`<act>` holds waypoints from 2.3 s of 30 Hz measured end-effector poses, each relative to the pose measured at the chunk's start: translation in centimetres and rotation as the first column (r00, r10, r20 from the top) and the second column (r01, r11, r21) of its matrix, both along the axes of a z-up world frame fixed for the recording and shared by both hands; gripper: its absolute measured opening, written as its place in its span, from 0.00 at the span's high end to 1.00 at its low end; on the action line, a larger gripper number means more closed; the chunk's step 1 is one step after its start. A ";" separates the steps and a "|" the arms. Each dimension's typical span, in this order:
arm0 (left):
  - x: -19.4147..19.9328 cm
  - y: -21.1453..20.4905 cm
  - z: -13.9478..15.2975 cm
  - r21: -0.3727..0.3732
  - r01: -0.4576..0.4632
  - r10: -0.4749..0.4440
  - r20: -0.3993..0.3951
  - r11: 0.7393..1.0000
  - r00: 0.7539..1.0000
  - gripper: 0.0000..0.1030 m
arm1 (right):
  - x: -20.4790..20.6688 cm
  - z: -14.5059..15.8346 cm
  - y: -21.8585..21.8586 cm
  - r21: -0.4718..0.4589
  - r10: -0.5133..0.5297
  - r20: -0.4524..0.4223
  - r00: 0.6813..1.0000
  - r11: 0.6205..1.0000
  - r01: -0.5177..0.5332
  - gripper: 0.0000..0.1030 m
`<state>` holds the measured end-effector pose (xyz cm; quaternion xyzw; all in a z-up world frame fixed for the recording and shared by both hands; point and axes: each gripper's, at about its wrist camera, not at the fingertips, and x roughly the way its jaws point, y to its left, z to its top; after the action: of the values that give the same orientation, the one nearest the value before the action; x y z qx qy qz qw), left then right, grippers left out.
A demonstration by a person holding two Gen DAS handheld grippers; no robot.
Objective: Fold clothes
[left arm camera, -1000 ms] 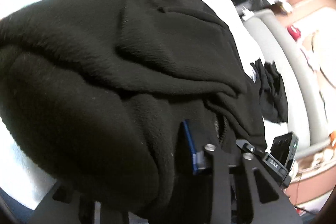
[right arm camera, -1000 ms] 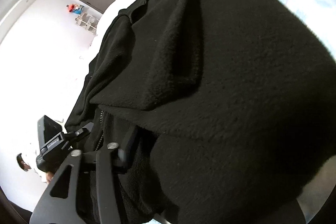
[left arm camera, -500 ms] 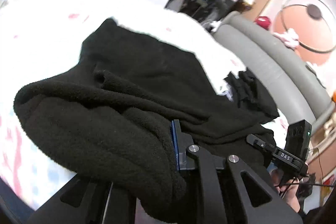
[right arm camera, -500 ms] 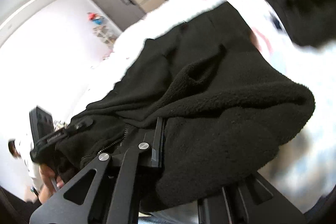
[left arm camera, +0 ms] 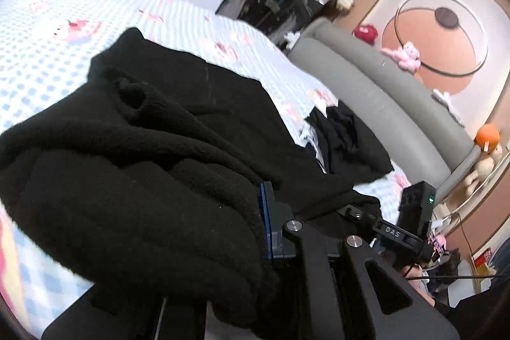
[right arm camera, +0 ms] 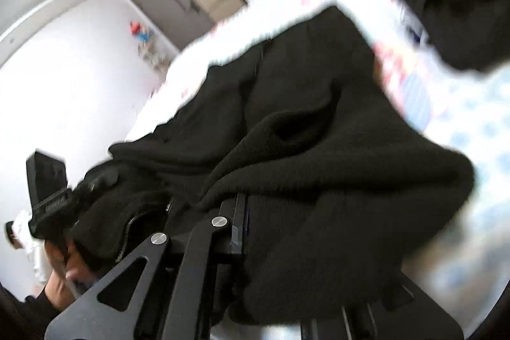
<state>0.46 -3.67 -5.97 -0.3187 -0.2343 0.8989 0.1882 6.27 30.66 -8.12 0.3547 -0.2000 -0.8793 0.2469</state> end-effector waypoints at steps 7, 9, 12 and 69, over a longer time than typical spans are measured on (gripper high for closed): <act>1.7 0.1 0.8 0.037 0.008 -0.006 -0.035 0.999 0.999 0.90 | 0.5 3.0 -1.2 -0.028 0.086 -0.075 0.993 0.996 -0.088 0.95; 2.2 0.9 0.7 0.030 0.032 -0.031 -0.033 0.999 0.999 0.90 | 0.8 3.1 -1.9 -0.020 0.115 -0.083 0.990 0.993 -0.117 0.95; 3.2 1.6 0.6 0.020 0.046 -0.046 -0.018 0.999 0.999 0.90 | 1.8 3.2 -1.4 -0.029 0.115 -0.095 0.989 0.993 -0.118 0.95; -16.9 -9.4 -2.8 0.526 -0.092 -0.106 0.336 0.846 0.936 0.24 | -16.1 2.3 3.5 -0.327 -0.113 0.295 0.949 0.921 0.211 0.28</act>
<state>-16.45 -13.11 -8.77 -0.4102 -0.5033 0.7257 0.2276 -9.83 34.16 -5.82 0.4031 -0.4156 -0.7897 0.2029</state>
